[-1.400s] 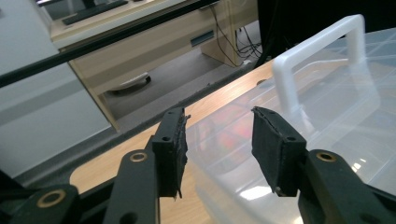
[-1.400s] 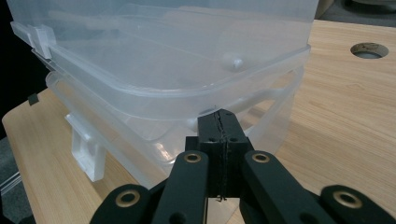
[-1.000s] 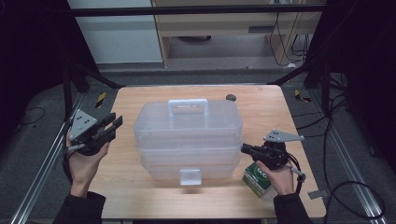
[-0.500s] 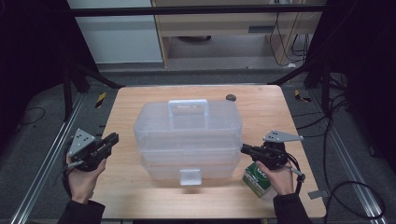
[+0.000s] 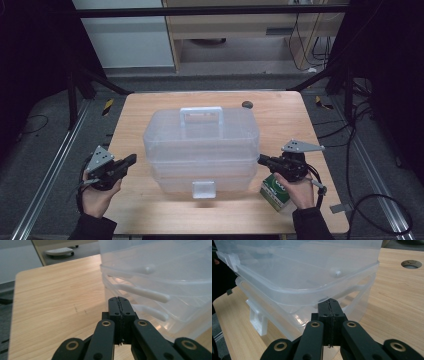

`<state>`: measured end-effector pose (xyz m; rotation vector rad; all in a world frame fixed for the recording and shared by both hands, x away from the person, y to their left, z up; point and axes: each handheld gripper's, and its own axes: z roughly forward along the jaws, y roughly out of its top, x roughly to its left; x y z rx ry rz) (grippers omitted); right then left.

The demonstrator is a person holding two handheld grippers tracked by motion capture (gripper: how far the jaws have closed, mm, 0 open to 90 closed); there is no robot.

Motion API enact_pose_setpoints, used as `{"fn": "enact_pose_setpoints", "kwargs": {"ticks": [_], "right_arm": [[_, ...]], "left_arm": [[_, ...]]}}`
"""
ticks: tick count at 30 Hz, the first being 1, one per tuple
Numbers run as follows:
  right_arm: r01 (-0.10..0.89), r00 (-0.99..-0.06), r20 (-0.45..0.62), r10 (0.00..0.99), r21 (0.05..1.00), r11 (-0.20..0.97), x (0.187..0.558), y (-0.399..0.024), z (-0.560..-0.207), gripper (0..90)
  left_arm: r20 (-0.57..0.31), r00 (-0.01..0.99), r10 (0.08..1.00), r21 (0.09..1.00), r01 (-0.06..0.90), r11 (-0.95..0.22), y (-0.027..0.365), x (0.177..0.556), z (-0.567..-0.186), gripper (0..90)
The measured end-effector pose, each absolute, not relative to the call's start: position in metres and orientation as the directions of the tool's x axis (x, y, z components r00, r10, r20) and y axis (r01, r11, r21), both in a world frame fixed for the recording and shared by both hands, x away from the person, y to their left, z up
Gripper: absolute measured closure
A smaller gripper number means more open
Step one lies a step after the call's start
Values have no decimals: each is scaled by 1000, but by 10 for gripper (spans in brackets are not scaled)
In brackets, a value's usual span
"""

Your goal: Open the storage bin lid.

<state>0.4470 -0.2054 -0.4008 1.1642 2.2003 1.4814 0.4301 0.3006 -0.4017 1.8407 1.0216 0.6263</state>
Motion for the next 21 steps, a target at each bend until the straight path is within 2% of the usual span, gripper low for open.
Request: {"fn": "enact_pose_setpoints", "kwargs": {"ticks": [14,21], "right_arm": [[483,-648,225,728,860,164,447,-205,-400,900],[478,-648,225,728,864,159,449,-205,-398,900]], "left_arm": [[-49,629,776,901,363,-237,282,427,-402,897],[-42,627,778,908,348,-232,280,426,-398,896]]}}
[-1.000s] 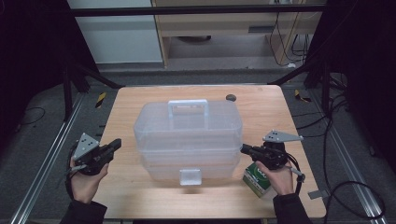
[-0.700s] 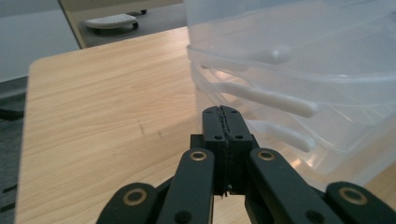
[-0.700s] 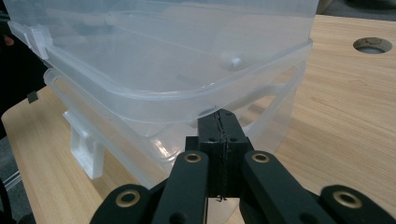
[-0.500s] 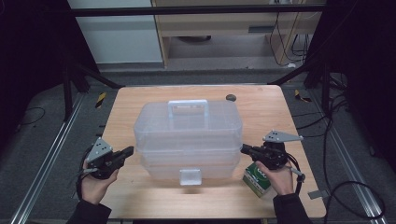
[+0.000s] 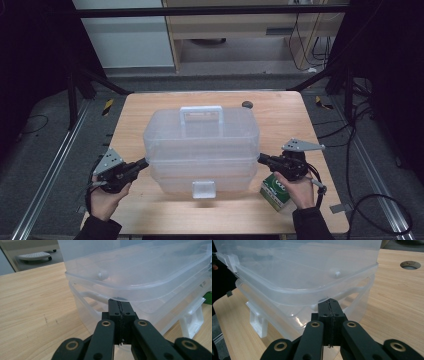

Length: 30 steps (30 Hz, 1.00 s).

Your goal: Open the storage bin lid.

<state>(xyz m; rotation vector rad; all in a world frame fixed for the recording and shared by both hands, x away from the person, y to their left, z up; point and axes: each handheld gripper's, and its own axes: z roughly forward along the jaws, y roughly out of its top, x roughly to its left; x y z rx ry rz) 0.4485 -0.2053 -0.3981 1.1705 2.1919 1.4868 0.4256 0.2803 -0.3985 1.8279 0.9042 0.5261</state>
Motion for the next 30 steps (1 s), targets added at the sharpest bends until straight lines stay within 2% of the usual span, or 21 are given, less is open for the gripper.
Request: {"fn": "enact_pose_setpoints", "kwargs": {"ticks": [30], "right_arm": [[430,-675,228,701,894,123,460,-202,-372,900]], "left_arm": [[-1,602,798,925,305,-228,274,440,-370,896]]}}
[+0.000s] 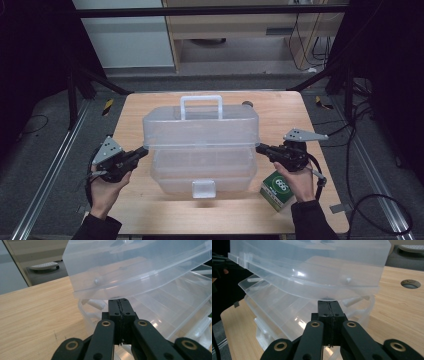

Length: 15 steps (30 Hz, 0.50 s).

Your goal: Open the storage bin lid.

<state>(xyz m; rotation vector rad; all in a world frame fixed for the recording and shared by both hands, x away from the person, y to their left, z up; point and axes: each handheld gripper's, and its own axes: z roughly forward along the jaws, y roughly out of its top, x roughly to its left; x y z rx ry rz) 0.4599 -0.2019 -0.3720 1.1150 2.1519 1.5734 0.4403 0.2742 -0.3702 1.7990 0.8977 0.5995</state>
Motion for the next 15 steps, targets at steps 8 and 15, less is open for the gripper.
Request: {"fn": "enact_pose_setpoints", "kwargs": {"ticks": [8,15], "right_arm": [[414,-685,219,695,902,123,461,-202,-368,900],[412,-687,218,693,903,124,461,-202,-369,900]], "left_arm": [[-14,597,802,930,303,-209,274,442,-369,896],[-9,591,806,929,303,-212,274,441,-372,886]]}}
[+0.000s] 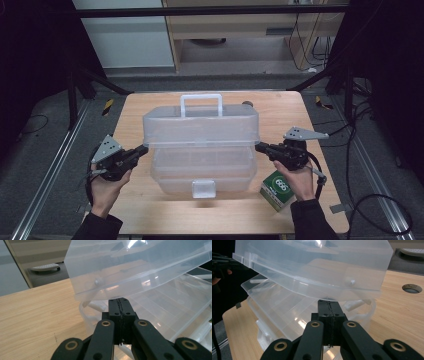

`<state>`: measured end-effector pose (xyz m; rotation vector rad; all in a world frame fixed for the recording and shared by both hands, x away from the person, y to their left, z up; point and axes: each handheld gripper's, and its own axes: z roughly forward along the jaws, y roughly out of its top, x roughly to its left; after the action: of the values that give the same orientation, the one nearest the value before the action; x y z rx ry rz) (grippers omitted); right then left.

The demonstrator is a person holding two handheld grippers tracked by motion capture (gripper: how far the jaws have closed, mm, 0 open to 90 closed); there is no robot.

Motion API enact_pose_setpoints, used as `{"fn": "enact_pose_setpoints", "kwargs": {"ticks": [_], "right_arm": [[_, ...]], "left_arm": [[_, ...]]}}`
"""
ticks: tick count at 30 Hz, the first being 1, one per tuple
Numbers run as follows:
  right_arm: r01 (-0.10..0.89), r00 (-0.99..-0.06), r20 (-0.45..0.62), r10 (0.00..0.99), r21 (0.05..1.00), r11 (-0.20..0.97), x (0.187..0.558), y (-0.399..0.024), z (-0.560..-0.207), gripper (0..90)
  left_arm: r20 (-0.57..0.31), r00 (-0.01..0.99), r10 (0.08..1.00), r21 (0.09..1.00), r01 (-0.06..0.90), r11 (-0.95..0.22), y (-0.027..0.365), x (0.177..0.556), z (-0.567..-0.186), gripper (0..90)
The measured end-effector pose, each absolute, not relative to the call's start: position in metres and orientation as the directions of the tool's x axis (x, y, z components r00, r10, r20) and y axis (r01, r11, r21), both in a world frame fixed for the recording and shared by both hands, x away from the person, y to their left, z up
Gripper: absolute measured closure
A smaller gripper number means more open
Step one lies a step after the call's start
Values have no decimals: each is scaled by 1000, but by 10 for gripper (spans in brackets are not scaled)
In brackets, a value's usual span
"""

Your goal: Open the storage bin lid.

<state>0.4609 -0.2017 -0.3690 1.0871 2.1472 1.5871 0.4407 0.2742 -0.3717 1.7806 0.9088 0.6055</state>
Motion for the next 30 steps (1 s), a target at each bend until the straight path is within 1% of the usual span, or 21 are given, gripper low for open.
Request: {"fn": "enact_pose_setpoints", "kwargs": {"ticks": [4,7,11,13,18,30], "right_arm": [[414,-691,215,690,900,134,461,-200,-370,900],[412,-695,209,688,900,143,461,-199,-371,900],[416,-694,210,688,898,145,460,-199,-370,900],[416,-694,211,688,898,145,460,-199,-370,900],[416,-695,211,688,898,145,460,-198,-370,900],[414,-697,211,686,899,145,460,-198,-369,900]], "left_arm": [[5,560,828,928,306,-213,278,441,-377,826],[16,540,841,928,306,-214,281,442,-380,759],[33,531,847,932,289,-217,276,445,-381,655],[44,531,846,934,280,-224,273,447,-381,619],[48,541,840,938,265,-224,268,452,-381,592],[72,551,831,947,225,-231,263,457,-377,596]]}}
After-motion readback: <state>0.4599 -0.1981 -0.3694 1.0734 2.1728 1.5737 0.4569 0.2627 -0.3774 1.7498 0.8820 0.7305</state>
